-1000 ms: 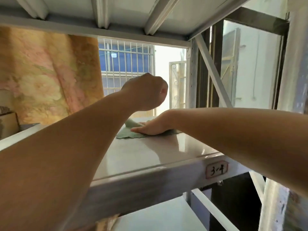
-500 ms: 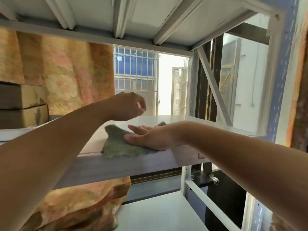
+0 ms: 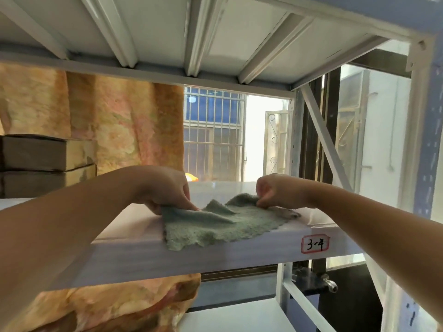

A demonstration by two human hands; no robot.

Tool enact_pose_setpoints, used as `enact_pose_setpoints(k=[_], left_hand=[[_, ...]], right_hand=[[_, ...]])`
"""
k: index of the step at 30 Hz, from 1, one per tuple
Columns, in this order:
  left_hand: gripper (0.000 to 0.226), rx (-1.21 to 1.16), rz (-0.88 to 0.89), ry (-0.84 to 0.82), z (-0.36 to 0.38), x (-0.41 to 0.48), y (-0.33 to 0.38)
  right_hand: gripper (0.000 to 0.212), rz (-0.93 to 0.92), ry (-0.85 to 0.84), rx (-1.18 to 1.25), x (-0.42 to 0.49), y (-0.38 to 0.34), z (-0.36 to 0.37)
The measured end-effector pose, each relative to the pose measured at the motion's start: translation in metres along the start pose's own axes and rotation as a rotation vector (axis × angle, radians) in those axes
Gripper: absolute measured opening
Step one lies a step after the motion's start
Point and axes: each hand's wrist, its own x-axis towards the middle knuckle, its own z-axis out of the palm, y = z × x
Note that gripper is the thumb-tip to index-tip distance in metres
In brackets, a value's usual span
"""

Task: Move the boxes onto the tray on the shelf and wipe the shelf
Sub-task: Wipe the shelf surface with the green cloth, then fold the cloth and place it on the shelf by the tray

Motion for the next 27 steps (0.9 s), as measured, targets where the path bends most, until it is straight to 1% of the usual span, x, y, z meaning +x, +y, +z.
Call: enact_pose_setpoints(k=[2,5,6,8,10,13,15,17,19,21,23,24,25,27], left_hand=[[0.029,-0.014,0.015,0.043,-0.004,0.002,0.003],[0.025,0.082,0.041,0.201,-0.006,0.014,0.007],[0.024,0.133,0.042,0.263,-0.007,0.019,0.008],[0.023,0.170,0.028,0.357,-0.009,0.032,0.002],[0.022,0.068,0.014,0.401,-0.013,0.041,-0.006],[0.022,-0.122,0.072,0.447,-0.016,0.051,-0.016],[0.021,-0.248,0.116,0.470,-0.015,0.054,-0.021],[0.020,-0.358,0.130,0.479,-0.016,0.054,-0.025],[0.015,-0.538,0.137,0.458,-0.019,0.051,-0.028],[0.010,-0.729,0.148,0.362,-0.019,0.046,-0.029],[0.009,-0.825,0.142,0.239,-0.016,0.042,-0.029],[0.007,-0.862,0.129,0.211,-0.013,0.042,-0.029],[0.010,-0.907,0.108,0.216,-0.012,0.043,-0.029],[0.015,-1.020,0.065,0.288,-0.012,0.046,-0.029]], right_hand=[[0.013,-0.016,0.100,0.072,0.007,0.006,-0.002],[0.009,0.028,0.213,0.364,0.017,0.007,-0.007],[0.013,0.050,0.250,0.434,0.022,0.006,-0.009],[0.025,0.086,0.334,0.472,0.032,0.003,-0.012],[0.028,0.111,0.412,0.424,0.044,-0.001,-0.015],[0.029,0.162,0.514,0.348,0.060,-0.006,-0.020],[0.027,0.171,0.591,0.364,0.069,-0.010,-0.024],[0.026,0.173,0.682,0.430,0.078,-0.018,-0.029],[0.028,0.183,0.766,0.525,0.086,-0.027,-0.032],[0.028,0.194,0.826,0.609,0.090,-0.034,-0.029],[0.026,0.194,0.861,0.647,0.093,-0.038,-0.021],[0.024,0.180,0.876,0.641,0.095,-0.039,-0.014],[0.022,0.156,0.882,0.620,0.096,-0.040,-0.008],[0.020,0.072,0.863,0.584,0.097,-0.045,-0.001]])
